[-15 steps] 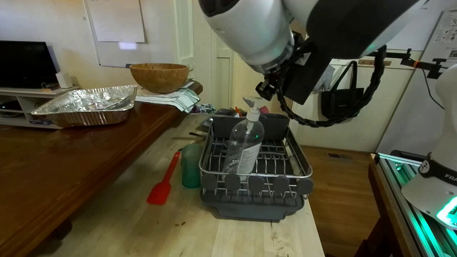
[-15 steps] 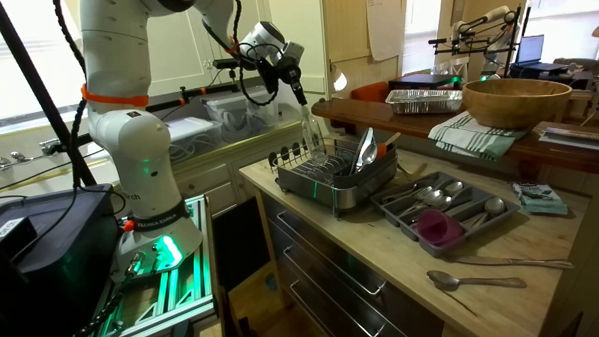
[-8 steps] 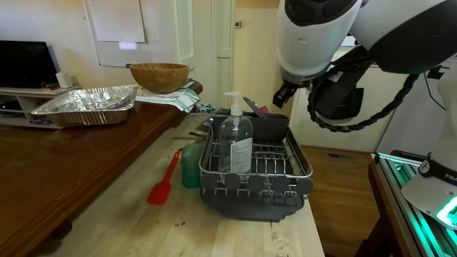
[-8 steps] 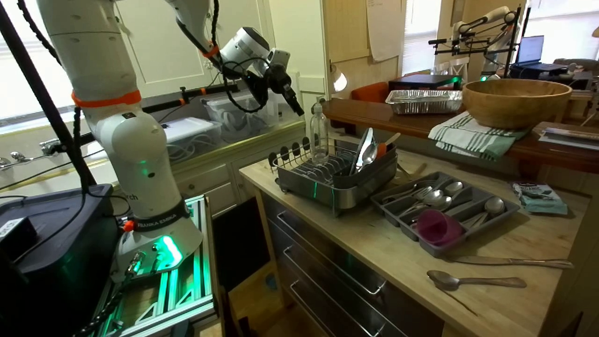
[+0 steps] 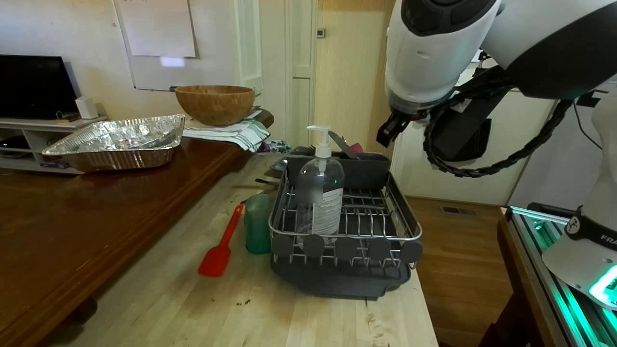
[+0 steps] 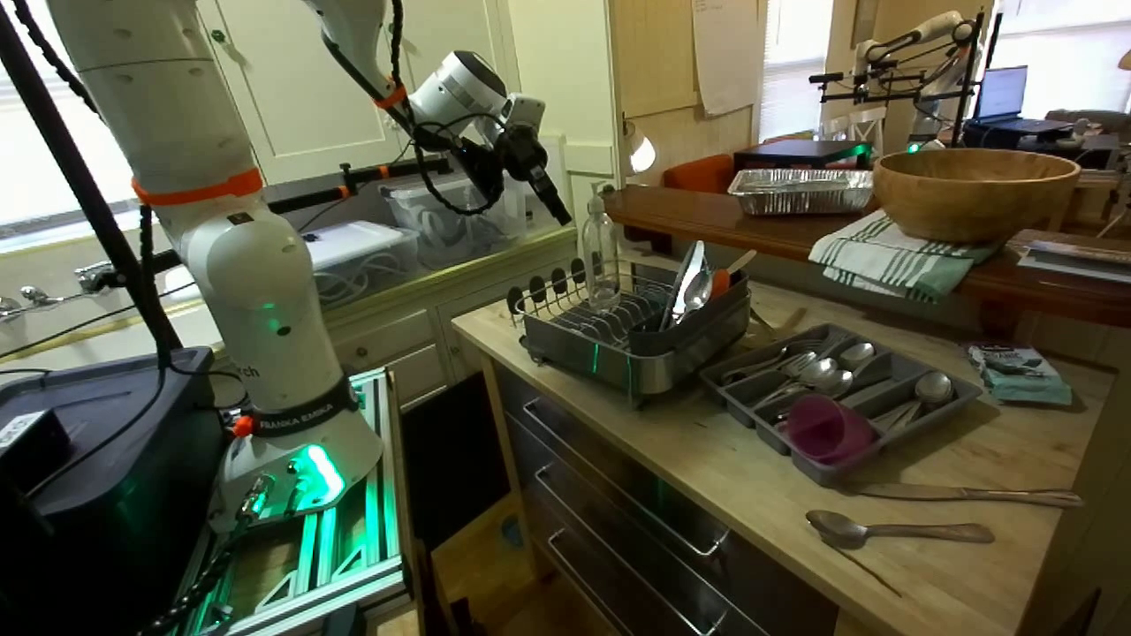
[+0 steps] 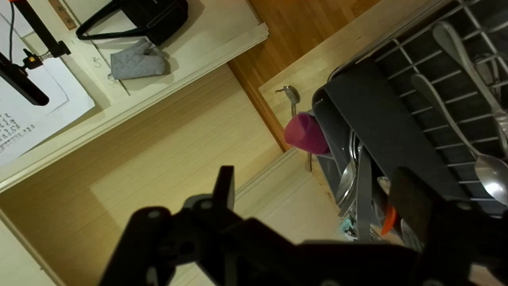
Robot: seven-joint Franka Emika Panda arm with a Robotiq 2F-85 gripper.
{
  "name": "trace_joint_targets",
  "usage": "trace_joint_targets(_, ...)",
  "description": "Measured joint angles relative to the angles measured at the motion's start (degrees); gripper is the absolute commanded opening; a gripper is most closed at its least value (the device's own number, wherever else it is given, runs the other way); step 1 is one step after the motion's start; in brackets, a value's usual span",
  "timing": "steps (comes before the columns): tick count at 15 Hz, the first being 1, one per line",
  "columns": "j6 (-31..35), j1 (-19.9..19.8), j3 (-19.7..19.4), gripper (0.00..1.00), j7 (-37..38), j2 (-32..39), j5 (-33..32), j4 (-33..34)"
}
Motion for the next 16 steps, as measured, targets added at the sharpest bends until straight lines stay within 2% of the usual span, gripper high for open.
trace_joint_targets(2, 2.3, -0.8, 0.2, 1.00, -1.2, -0.4, 0.2, 0.0)
trace_joint_targets(4, 8.6, -2.6, -0.6, 1.00, -4.4, -2.5, 1.2, -1.0)
trace_joint_targets(8, 22.8, -7.1, -4.9, 1.00, -12.5, -11.2, 5.7, -7.4)
trace_joint_targets(10, 28.1, -8.8, -7.2, 1.00, -17.0, -16.2, 9.9, -11.7)
trace_joint_targets(13, 31.4, -10.6, -8.5, 1.00, -22.4, -22.7, 15.8, -17.8)
trace_joint_targets(16, 32.4, -13.2, -8.5, 1.00, -24.5, -28.2, 17.8, -24.0)
